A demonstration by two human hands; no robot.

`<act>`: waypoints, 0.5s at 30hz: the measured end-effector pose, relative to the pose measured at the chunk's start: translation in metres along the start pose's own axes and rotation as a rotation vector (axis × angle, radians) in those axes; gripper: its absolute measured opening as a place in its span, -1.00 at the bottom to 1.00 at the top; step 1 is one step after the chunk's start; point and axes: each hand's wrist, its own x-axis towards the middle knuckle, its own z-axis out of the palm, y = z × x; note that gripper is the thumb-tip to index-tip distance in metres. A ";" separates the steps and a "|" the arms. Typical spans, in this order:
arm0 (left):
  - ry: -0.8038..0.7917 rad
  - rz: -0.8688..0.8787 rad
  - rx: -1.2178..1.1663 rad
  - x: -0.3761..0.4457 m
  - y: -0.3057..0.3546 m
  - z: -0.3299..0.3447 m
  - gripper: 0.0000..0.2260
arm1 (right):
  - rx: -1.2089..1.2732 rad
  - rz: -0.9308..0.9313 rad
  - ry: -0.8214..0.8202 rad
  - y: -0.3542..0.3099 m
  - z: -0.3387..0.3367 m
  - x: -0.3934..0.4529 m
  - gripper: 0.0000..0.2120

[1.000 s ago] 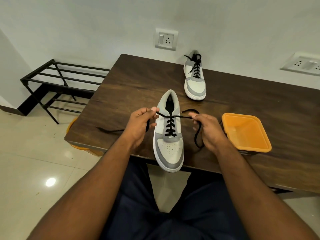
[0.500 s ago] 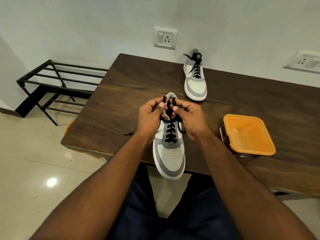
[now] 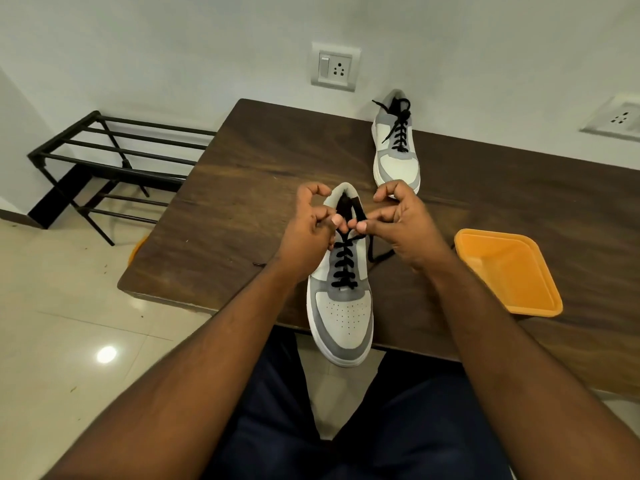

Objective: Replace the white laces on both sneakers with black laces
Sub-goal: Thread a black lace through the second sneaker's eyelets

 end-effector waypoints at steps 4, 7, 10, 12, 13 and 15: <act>-0.173 0.124 0.181 -0.009 -0.004 -0.004 -0.65 | -0.181 0.096 -0.201 0.003 -0.010 -0.004 -0.43; -0.226 0.163 0.281 -0.008 -0.004 -0.005 -0.59 | -0.212 0.059 -0.198 0.008 -0.012 -0.006 -0.56; -0.243 0.118 0.251 -0.007 -0.001 -0.006 -0.66 | -0.186 0.001 -0.143 0.010 -0.010 -0.008 -0.72; -0.269 0.097 0.164 -0.009 0.000 -0.009 -0.73 | -0.171 -0.042 -0.102 0.012 -0.007 -0.010 -0.75; -0.278 0.086 0.111 -0.010 0.000 -0.009 -0.77 | -0.171 -0.053 -0.075 0.013 -0.005 -0.010 -0.78; -0.248 0.101 0.082 -0.012 -0.002 -0.004 -0.83 | -0.163 -0.051 -0.016 0.017 -0.003 -0.010 -0.84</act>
